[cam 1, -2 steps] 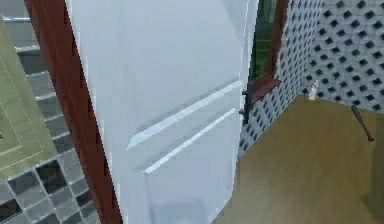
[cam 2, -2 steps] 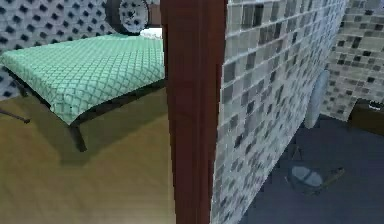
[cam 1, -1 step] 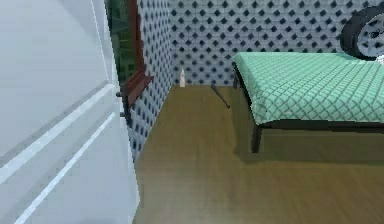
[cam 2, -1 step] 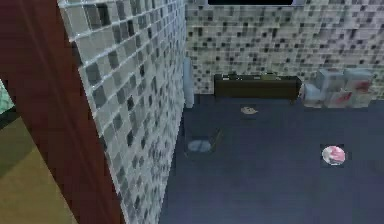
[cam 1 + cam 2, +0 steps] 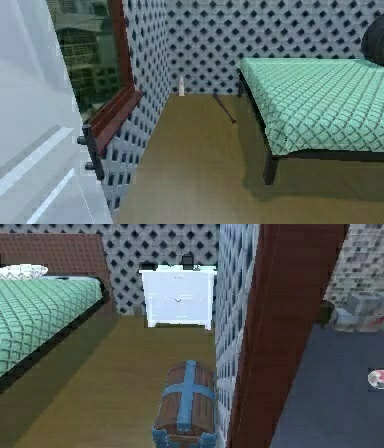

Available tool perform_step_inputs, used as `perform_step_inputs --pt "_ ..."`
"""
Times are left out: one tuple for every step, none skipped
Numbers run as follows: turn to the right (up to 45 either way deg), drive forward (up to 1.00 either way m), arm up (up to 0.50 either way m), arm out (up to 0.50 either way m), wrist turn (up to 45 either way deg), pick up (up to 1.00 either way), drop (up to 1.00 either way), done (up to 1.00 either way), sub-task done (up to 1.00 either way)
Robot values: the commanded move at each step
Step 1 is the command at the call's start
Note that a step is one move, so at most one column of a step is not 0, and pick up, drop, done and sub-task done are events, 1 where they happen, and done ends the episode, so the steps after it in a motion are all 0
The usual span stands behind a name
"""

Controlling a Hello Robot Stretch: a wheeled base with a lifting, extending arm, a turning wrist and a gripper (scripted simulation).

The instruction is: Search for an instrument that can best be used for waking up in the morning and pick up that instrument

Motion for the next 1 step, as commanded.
perform_step_inputs --pt "42.0 0.0 0.0 0.0 0.0 0.0 0.0 0.0 0.0"
